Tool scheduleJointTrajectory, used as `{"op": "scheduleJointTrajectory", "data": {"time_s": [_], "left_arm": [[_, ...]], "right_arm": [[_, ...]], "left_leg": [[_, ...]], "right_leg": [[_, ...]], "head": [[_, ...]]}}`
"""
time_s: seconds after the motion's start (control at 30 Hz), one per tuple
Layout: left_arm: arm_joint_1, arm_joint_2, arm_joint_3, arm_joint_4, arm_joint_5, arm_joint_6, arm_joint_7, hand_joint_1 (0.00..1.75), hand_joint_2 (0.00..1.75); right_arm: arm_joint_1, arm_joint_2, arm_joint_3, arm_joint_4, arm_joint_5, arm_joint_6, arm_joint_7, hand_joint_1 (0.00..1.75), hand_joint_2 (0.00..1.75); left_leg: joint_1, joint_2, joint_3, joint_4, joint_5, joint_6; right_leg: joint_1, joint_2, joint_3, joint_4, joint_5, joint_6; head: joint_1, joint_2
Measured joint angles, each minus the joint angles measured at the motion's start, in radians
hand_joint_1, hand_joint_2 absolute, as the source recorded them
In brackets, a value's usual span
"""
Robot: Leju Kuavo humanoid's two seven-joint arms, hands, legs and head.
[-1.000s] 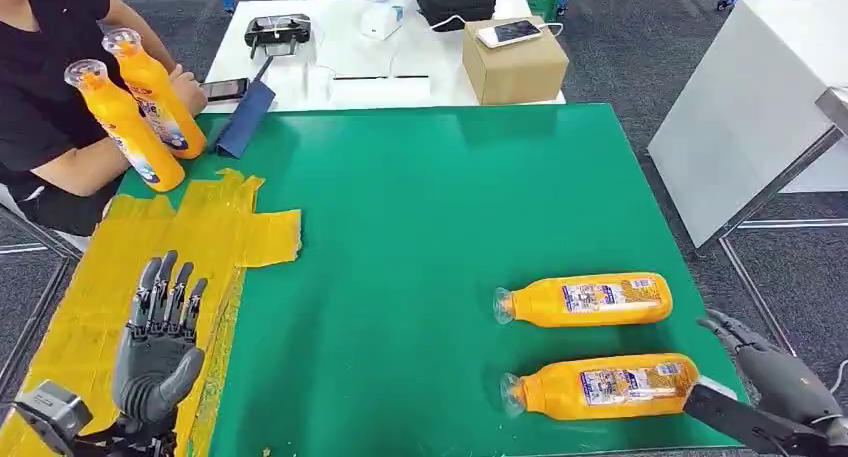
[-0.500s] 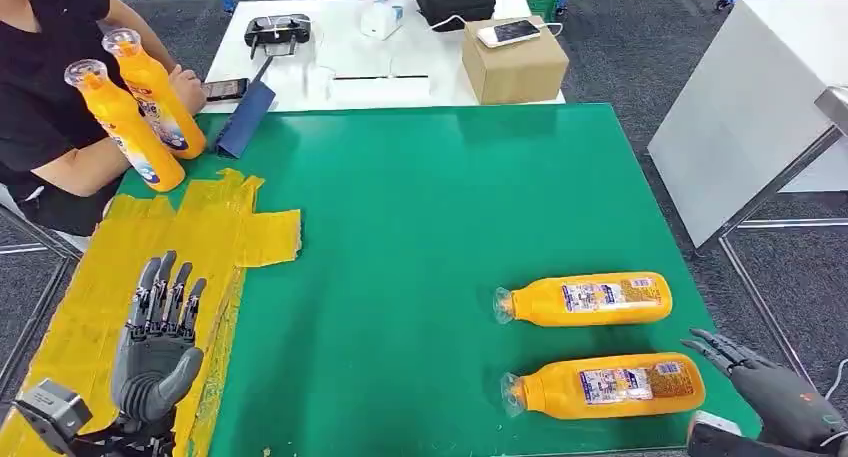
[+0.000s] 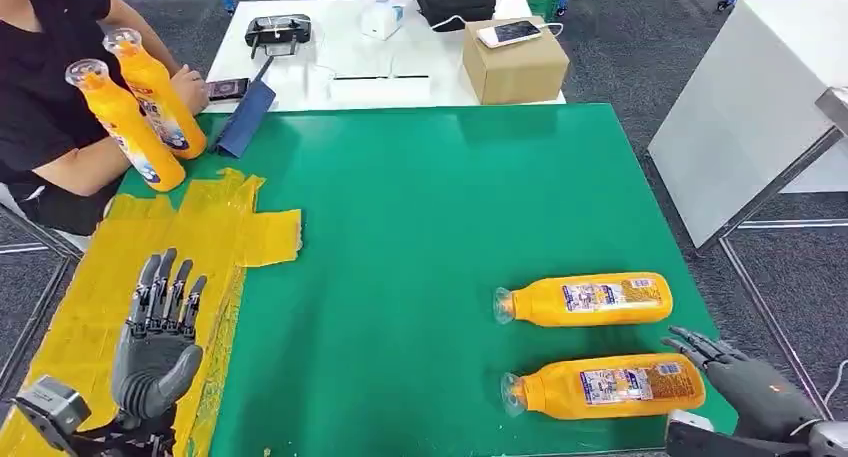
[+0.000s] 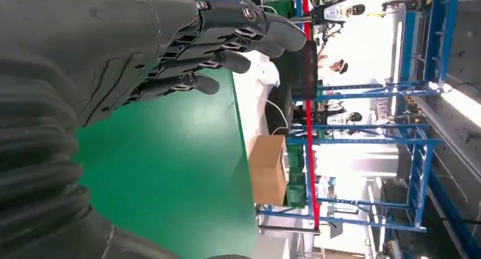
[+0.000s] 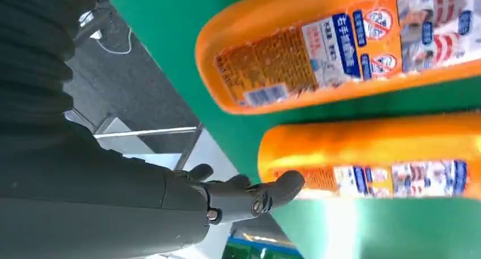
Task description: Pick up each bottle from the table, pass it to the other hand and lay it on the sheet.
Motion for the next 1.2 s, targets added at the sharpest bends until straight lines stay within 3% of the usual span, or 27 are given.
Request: {"op": "scheduleJointTrajectory", "data": {"time_s": [0.33, 0.57, 0.6, 0.63, 0.77, 0.9, 1.2], "left_arm": [[-0.02, 0.002, -0.009, 0.021, 0.007, -0.007, 0.008, 0.0, 1.75], [-0.039, 0.003, -0.021, 0.037, 0.016, -0.006, 0.017, 0.0, 1.75], [-0.042, 0.003, -0.024, 0.041, 0.018, -0.006, 0.018, 0.0, 1.75], [-0.044, 0.003, -0.027, 0.043, 0.018, -0.006, 0.019, 0.0, 1.75], [-0.061, 0.005, -0.034, 0.053, 0.021, -0.006, 0.025, 0.0, 1.75], [-0.078, 0.007, -0.047, 0.066, 0.024, 0.001, 0.029, 0.0, 1.75], [-0.085, 0.011, -0.056, 0.079, 0.03, 0.008, 0.029, 0.0, 1.75]], "right_arm": [[-0.191, 0.028, 0.189, 0.178, 0.05, 0.007, -0.017, 0.0, 1.75], [-0.331, 0.091, 0.332, 0.326, 0.1, 0.005, -0.034, 0.0, 1.75], [-0.35, 0.099, 0.352, 0.349, 0.102, 0.004, -0.035, 1.5, 1.75], [-0.369, 0.104, 0.367, 0.363, 0.107, 0.003, -0.035, 1.75, 1.75], [-0.435, 0.127, 0.429, 0.428, 0.124, 0.002, -0.04, 1.75, 1.75], [-0.475, 0.153, 0.487, 0.486, 0.123, -0.033, -0.039, 1.75, 1.75], [-0.501, 0.151, 0.537, 0.509, 0.069, -0.062, -0.018, 1.75, 1.75]], "left_leg": [[0.0, 0.0, 0.0, 0.0, 0.0, 0.001], [0.0, 0.0, 0.0, 0.0, 0.001, 0.001], [0.0, 0.001, 0.0, 0.0, 0.001, 0.001], [0.0, 0.001, 0.001, 0.001, 0.001, 0.001], [0.003, 0.005, 0.009, 0.001, -0.004, 0.001], [0.007, 0.013, 0.018, 0.001, -0.008, 0.0], [0.01, 0.017, 0.022, 0.001, -0.007, 0.002]], "right_leg": [[0.0, 0.001, 0.0, 0.0, 0.001, 0.001], [0.0, 0.001, 0.0, 0.0, 0.001, 0.001], [0.001, 0.001, 0.0, 0.0, 0.001, 0.001], [0.001, 0.001, 0.001, 0.0, 0.001, 0.001], [0.003, 0.004, -0.002, -0.003, 0.0, 0.001], [0.007, 0.011, 0.007, -0.006, 0.0, 0.0], [0.009, 0.014, 0.012, -0.012, 0.004, -0.001]], "head": [[0.0, 0.0], [0.0, 0.0], [0.0, 0.0], [0.0, 0.0], [0.001, 0.0], [0.001, 0.0], [0.001, 0.0]]}}
